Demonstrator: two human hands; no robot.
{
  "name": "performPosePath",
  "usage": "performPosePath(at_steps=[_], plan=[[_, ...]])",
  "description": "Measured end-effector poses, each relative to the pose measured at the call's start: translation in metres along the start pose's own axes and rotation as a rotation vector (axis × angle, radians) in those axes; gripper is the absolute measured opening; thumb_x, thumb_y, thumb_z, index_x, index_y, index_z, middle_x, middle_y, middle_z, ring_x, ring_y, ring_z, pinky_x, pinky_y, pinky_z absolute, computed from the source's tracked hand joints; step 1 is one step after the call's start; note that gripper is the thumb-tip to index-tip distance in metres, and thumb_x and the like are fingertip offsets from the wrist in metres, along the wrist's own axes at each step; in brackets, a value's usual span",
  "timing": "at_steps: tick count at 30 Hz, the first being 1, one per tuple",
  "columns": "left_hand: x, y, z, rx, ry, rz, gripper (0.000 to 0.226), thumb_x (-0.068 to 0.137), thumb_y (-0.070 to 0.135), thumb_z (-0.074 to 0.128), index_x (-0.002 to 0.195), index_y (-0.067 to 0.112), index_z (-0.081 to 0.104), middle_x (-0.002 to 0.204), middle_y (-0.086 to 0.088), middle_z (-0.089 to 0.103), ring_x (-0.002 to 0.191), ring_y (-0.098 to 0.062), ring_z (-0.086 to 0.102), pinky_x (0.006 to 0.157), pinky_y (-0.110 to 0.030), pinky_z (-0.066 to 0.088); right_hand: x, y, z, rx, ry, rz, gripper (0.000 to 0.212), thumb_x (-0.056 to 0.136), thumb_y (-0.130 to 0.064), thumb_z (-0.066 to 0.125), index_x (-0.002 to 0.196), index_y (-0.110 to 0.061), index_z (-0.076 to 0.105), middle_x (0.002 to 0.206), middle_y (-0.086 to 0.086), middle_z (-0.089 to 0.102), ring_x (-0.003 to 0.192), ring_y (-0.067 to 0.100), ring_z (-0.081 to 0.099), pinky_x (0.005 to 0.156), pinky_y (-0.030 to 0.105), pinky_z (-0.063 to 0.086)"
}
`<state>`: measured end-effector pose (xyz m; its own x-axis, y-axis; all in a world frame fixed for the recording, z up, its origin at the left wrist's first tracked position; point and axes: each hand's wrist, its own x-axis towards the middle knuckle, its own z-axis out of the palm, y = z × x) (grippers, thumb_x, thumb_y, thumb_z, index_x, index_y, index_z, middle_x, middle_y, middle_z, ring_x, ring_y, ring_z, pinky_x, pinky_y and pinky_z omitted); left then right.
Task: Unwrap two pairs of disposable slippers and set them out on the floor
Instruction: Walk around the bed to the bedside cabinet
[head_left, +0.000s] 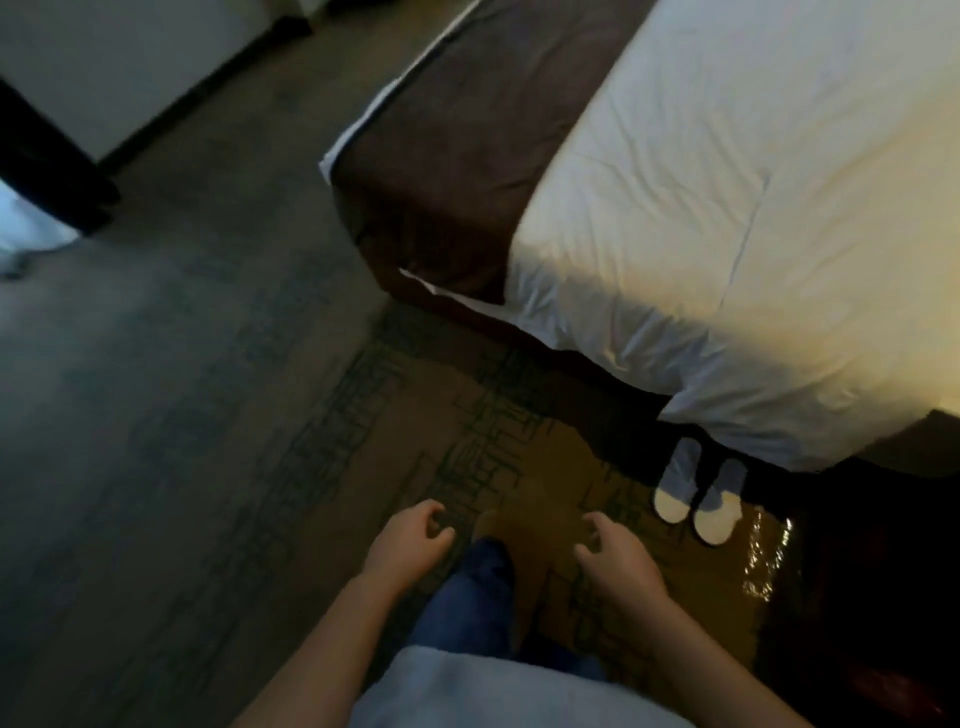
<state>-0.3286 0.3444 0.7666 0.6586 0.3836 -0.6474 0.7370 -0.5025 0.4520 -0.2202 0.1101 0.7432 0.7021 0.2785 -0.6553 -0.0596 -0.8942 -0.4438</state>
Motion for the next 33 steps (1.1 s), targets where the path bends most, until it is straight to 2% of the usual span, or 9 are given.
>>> performPosePath(at_steps=[5, 9, 14, 18, 22, 23, 27, 31, 33], plan=[[-0.048, -0.07, 0.017, -0.212, 0.048, -0.208, 0.03, 0.084, 0.028, 0.06, 0.113, 0.021, 0.058, 0.099, 0.0, 0.066, 0.093, -0.015, 0.058, 0.083, -0.026, 0.047, -0.003, -0.024, 0.028, -0.112, -0.102, -0.059, 0.048, 0.089, -0.03, 0.054, 0.135, -0.024, 0.041, 0.124, 0.003, 0.057, 0.098, 0.014, 0.058, 0.078, 0.029, 0.055], [-0.056, -0.102, 0.016, -0.257, 0.08, -0.314, 0.035, 0.085, 0.026, 0.058, 0.118, 0.013, 0.058, 0.111, -0.009, 0.067, 0.095, -0.017, 0.06, 0.083, -0.024, 0.046, 0.002, -0.042, 0.05, -0.257, -0.16, -0.095, 0.048, 0.089, -0.031, 0.055, 0.135, -0.022, 0.042, 0.124, 0.0, 0.059, 0.077, 0.006, 0.054, 0.062, 0.017, 0.047], [-0.042, -0.144, -0.011, -0.343, 0.1, -0.366, 0.033, 0.086, 0.022, 0.056, 0.117, 0.011, 0.058, 0.104, -0.009, 0.065, 0.091, -0.017, 0.057, 0.085, -0.028, 0.047, 0.019, -0.086, 0.079, -0.385, -0.248, -0.08, 0.048, 0.088, -0.031, 0.058, 0.133, -0.024, 0.044, 0.123, -0.001, 0.061, 0.093, 0.01, 0.062, 0.075, 0.024, 0.054], [-0.022, -0.187, -0.059, -0.343, 0.114, -0.386, 0.036, 0.087, 0.024, 0.057, 0.121, 0.011, 0.057, 0.11, -0.011, 0.067, 0.092, -0.016, 0.057, 0.079, -0.02, 0.04, 0.04, -0.137, 0.1, -0.451, -0.216, -0.152, 0.047, 0.088, -0.03, 0.057, 0.132, -0.021, 0.046, 0.121, 0.0, 0.062, 0.099, 0.012, 0.063, 0.081, 0.027, 0.055], [-0.005, -0.229, -0.117, -0.32, 0.106, -0.4, 0.036, 0.086, 0.025, 0.059, 0.119, 0.012, 0.058, 0.111, -0.011, 0.067, 0.099, -0.018, 0.06, 0.077, -0.018, 0.039, 0.062, -0.2, 0.112, -0.468, -0.232, -0.206, 0.04, 0.088, -0.029, 0.053, 0.126, -0.019, 0.049, 0.105, 0.001, 0.064, 0.082, 0.011, 0.059, 0.064, 0.023, 0.048], [0.002, -0.239, -0.132, -0.314, 0.107, -0.4, 0.036, 0.086, 0.025, 0.059, 0.119, 0.011, 0.058, 0.111, -0.011, 0.067, 0.1, -0.018, 0.06, 0.077, -0.017, 0.038, 0.068, -0.213, 0.116, -0.46, -0.234, -0.215, 0.038, 0.088, -0.028, 0.052, 0.125, -0.018, 0.05, 0.106, 0.002, 0.064, 0.08, 0.012, 0.058, 0.064, 0.023, 0.046], [0.038, -0.267, -0.195, -0.344, 0.156, -0.398, 0.034, 0.087, 0.023, 0.058, 0.118, 0.009, 0.058, 0.109, -0.016, 0.067, 0.098, -0.024, 0.062, 0.082, -0.023, 0.044, 0.084, -0.256, 0.133, -0.373, -0.209, -0.16, 0.038, 0.089, -0.024, 0.052, 0.126, -0.015, 0.05, 0.116, 0.006, 0.063, 0.098, 0.019, 0.06, 0.081, 0.03, 0.049], [0.083, -0.267, -0.256, -0.45, 0.227, -0.353, 0.032, 0.089, 0.022, 0.056, 0.118, 0.01, 0.057, 0.1, -0.012, 0.064, 0.096, -0.029, 0.065, 0.084, -0.031, 0.048, 0.1, -0.288, 0.142, -0.271, -0.196, -0.127, 0.036, 0.088, -0.022, 0.053, 0.124, -0.015, 0.051, 0.102, 0.003, 0.064, 0.087, 0.016, 0.06, 0.076, 0.029, 0.049], [0.107, -0.265, -0.283, -0.487, 0.244, -0.324, 0.032, 0.089, 0.023, 0.056, 0.119, 0.011, 0.056, 0.094, -0.008, 0.062, 0.094, -0.028, 0.066, 0.079, -0.029, 0.045, 0.117, -0.308, 0.142, -0.25, -0.195, -0.101, 0.037, 0.088, -0.022, 0.053, 0.124, -0.012, 0.051, 0.106, 0.006, 0.065, 0.092, 0.018, 0.059, 0.079, 0.029, 0.046]])
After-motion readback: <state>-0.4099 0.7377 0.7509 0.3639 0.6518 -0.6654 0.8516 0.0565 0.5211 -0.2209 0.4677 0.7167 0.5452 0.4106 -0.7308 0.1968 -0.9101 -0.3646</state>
